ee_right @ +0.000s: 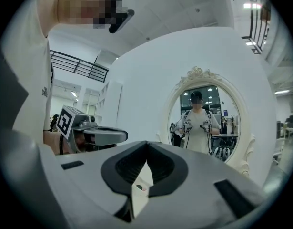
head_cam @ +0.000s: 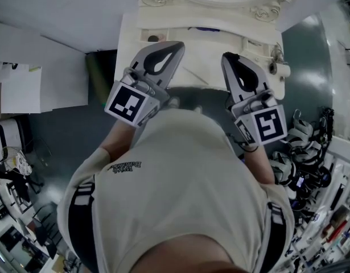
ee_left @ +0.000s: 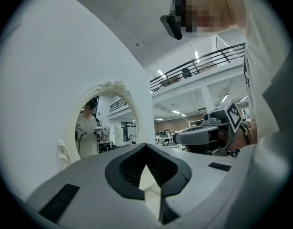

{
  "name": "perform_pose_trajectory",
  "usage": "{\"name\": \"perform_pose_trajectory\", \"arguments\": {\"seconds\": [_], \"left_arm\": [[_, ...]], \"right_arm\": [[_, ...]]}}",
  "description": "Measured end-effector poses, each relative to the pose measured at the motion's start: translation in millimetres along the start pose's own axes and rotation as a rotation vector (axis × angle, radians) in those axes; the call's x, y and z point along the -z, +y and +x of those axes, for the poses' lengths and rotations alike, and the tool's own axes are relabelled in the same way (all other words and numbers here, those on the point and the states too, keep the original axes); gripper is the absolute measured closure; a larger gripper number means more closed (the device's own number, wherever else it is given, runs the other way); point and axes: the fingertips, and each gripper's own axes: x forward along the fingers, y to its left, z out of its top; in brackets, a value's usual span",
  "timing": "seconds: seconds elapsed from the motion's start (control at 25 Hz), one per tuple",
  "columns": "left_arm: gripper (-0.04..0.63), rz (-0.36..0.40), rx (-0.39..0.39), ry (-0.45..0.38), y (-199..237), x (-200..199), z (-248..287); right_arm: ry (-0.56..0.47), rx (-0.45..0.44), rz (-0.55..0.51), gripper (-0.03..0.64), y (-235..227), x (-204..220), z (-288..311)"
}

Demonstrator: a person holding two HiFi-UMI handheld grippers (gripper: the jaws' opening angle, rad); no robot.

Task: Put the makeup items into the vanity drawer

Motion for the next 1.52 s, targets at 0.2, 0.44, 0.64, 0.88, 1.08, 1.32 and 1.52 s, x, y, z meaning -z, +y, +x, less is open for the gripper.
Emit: {"name": "perform_pose_trajectory", "arguments": {"seconds": [0.2, 0.44, 0.64, 0.88, 1.08, 1.32, 1.52], "left_arm": [[0.581, -0.007, -0.018, 0.012, 4.4, 0.4, -0.9], [0.581, -0.051, -0.012, 0.100, 17.2, 30.1, 7.0], [0.581, -0.121, -0.034, 0.135, 33.8, 53.3, 15.8], [0.581, -0.113, -0.044, 0.234, 49.6, 95.5, 24.5], [0.581, -0.128, -0.044, 0.323, 60.8, 148.9, 36.1], [0.581, -0.195, -0.049, 0.399, 70.9, 213.0, 45.8], [0.581, -0.220, -0.022, 0.489, 69.3, 273.9, 53.8]], "right_arm": [[0.015, -0.024, -0.002, 0.611, -0.5, 2.3, 5.8], [0.070, -0.054, -0.010, 0.611, -4.1, 20.8, 25.9], [0.127, -0.103, 0.037, 0.611, -11.6, 57.2, 56.0], [0.247, -0.135, 0.036, 0.611, -14.0, 106.5, 88.3], [0.382, -0.185, 0.038, 0.609, -10.5, 167.8, 113.8], [0.544, -0.234, 0.069, 0.597, 0.0, 244.5, 128.5], [0.678, -0.280, 0.086, 0.583, 8.9, 308.6, 132.3]]}}
